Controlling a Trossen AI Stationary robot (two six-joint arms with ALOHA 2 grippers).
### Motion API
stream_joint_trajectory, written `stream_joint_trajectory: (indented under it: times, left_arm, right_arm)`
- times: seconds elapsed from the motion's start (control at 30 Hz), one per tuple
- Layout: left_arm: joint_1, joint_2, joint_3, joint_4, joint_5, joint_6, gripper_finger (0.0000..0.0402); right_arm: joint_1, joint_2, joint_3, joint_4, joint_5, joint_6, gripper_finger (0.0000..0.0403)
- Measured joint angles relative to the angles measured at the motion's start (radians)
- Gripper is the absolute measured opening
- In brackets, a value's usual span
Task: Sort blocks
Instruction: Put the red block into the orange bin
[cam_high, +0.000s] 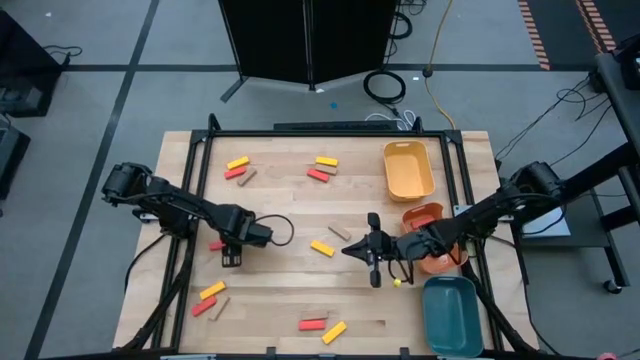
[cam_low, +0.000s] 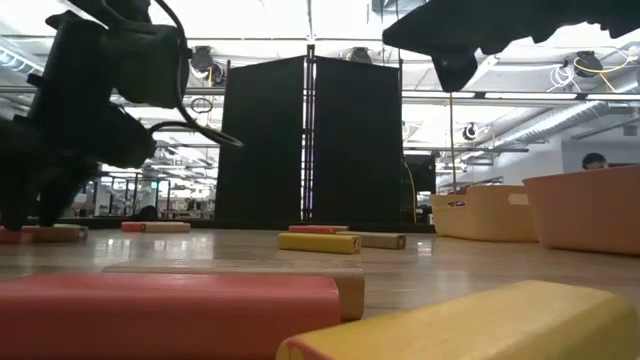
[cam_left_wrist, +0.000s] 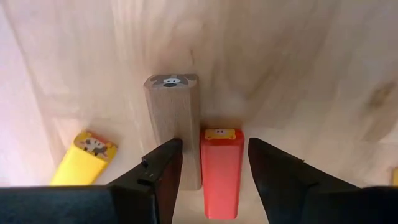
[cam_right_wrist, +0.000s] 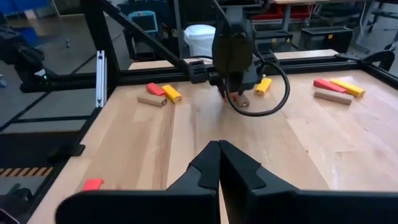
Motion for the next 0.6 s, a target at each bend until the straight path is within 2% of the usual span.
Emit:
stream_joint_trajectory:
  times: [0.17,0.37,0.5,0.6]
  left_arm:
    - [-0.002,-0.015,0.035,-0.021,-0.014,0.006,0.0182]
    - [-0.015,-0.120,0.061,-0.062,-0.082,-0.062,0.0182]
    - [-0.042,-0.150,0.021,-0.139,-0.003,-0.130,0.0182]
    - [-0.068,-0.143,-0.020,-0.130,0.031,-0.156,0.0182]
  right_arm:
    - [0.000,0.000,0.000,-0.014,0.000,-0.006,0.0000]
    - [0.000,0.000,0.000,-0.051,-0.002,-0.007,0.0000]
    - [0.000,0.000,0.000,-0.057,-0.002,-0.007,0.0000]
    - [0.000,0.000,0.000,-0.066,-0.003,-0.007,0.0000]
